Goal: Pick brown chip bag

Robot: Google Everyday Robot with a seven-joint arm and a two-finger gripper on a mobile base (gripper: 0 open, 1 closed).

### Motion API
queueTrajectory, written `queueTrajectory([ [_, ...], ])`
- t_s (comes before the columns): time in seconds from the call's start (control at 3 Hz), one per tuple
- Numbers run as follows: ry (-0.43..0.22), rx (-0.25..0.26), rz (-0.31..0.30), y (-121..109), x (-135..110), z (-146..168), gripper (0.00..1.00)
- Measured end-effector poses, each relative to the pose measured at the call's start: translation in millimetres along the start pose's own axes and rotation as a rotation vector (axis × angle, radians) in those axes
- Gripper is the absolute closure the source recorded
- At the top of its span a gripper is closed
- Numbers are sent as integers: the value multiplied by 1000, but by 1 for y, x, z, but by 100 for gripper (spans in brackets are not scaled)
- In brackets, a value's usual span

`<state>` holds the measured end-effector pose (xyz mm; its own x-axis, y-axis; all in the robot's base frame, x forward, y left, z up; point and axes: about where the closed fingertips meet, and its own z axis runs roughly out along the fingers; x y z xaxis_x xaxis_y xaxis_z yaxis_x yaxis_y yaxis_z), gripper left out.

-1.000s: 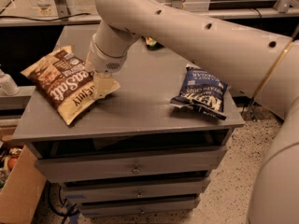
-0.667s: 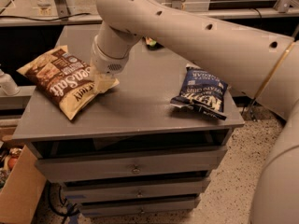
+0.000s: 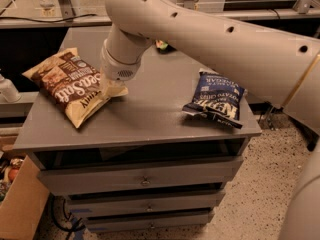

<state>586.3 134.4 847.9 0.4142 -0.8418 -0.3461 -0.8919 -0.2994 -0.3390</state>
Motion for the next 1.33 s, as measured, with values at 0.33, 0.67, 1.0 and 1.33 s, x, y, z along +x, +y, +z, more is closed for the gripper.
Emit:
queueTrajectory([
  [0.33, -25, 26, -4, -1, -7, -13, 100],
  [0.67, -82, 93, -27, -10, -22, -44, 100],
  [1.0, -173, 218, -64, -24, -43, -105, 100],
  [1.33, -173, 219, -64, -24, -43, -105, 100],
])
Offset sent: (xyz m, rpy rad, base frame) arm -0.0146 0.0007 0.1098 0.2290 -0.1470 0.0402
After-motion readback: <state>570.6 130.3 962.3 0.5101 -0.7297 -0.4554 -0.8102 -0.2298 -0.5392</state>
